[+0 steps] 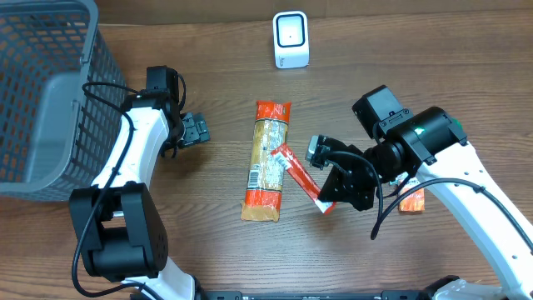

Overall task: Scan the item barcode
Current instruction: 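Lift the red strip and carry it up to the white scanner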

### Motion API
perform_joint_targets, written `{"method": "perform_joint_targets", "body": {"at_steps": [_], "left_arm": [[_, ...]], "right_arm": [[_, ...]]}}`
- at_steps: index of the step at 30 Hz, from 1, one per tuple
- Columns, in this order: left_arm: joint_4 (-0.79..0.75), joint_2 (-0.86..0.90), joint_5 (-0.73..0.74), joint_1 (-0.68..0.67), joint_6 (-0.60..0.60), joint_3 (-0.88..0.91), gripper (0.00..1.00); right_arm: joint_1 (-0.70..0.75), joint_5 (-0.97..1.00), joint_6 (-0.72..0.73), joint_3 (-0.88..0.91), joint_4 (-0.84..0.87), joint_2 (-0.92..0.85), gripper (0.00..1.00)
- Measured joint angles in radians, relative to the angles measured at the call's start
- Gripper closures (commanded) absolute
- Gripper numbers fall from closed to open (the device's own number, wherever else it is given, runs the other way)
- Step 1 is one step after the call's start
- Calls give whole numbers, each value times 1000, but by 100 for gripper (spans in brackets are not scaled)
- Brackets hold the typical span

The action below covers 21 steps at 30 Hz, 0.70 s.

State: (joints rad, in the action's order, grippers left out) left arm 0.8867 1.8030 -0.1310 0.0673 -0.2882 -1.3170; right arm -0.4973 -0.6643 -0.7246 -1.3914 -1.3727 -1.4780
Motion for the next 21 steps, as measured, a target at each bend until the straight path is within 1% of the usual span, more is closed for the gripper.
{"method": "perform_joint_targets", "body": {"at_steps": [1, 2, 6, 10, 14, 16, 21], "left_arm": [[0, 0, 0, 0, 0, 0, 0], [0, 0, 0, 0, 0, 0, 0], [-1, 0, 0, 0, 0, 0, 0], [0, 0, 0, 0, 0, 0, 0], [0, 0, 0, 0, 0, 0, 0], [0, 0, 0, 0, 0, 0, 0], [-1, 0, 0, 0, 0, 0, 0]], "right_arm": [[0, 12, 22, 0, 28, 0, 96], [0, 48, 80, -1, 87, 0, 96], [0, 187, 276, -4, 237, 1, 97], [0, 268, 381, -28, 265, -3, 97], [0, 321, 426, -150, 234, -34, 97], [0, 349, 437, -251, 175, -69, 97], [0, 433, 443, -576, -8, -211, 97]]}}
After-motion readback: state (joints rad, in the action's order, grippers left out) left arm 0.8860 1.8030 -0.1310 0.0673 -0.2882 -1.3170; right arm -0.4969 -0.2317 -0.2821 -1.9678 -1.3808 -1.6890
